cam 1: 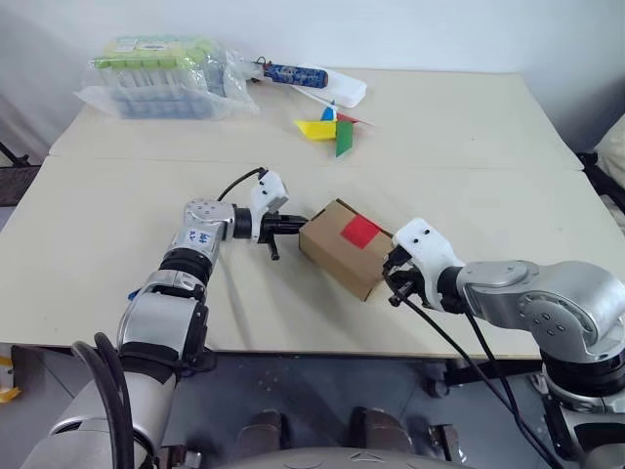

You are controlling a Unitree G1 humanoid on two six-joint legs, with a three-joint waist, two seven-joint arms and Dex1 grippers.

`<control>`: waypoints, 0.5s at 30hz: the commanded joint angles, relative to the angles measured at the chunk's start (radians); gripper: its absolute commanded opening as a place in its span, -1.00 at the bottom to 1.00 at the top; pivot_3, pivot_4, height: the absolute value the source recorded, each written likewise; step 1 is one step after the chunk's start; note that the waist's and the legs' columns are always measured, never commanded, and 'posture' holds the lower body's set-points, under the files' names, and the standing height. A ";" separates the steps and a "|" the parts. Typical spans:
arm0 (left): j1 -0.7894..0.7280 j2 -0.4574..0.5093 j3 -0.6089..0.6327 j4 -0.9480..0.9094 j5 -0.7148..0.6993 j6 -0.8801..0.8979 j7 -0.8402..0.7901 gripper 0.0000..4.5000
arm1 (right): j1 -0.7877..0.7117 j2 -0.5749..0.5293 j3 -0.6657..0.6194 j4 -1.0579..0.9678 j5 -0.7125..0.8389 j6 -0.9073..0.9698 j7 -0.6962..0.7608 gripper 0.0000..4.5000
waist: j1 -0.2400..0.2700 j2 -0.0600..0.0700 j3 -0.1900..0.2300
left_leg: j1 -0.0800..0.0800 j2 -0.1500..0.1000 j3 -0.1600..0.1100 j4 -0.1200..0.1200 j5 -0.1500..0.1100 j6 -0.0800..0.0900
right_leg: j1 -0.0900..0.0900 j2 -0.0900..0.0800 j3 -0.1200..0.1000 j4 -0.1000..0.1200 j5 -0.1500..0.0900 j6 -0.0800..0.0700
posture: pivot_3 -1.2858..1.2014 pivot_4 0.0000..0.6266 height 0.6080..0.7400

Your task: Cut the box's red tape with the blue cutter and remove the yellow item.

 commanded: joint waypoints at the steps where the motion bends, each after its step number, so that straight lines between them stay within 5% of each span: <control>1: -0.024 0.031 0.015 0.009 0.000 -0.007 0.014 -0.99 | 0.040 -0.093 -0.064 -0.062 -0.005 -0.014 0.066 -1.00 | 0.002 0.000 0.000 | 0.000 0.000 0.000 0.000 0.000 0.000 | 0.000 0.000 0.000 0.000 0.000 0.000 | 0.03 -0.52 1.00; 10: -0.065 0.110 0.057 0.027 -0.018 0.000 0.071 -0.99 | 0.228 -0.345 -0.107 0.027 -0.132 -0.321 0.295 -1.00 | 0.001 -0.001 0.001 | 0.000 0.000 0.001 0.000 0.000 0.001 | 0.000 0.000 0.000 -0.001 0.000 0.000 | 0.03 -0.52 1.00; 15: -0.077 0.207 0.087 -0.001 -0.030 0.085 0.054 -0.49 | 0.252 -0.398 -0.178 0.172 -0.200 -0.613 0.484 -0.48 | -0.004 -0.002 0.001 | 0.000 0.000 0.002 0.000 0.000 0.001 | 0.000 0.000 0.000 -0.001 0.000 0.000 | 0.03 -0.52 1.00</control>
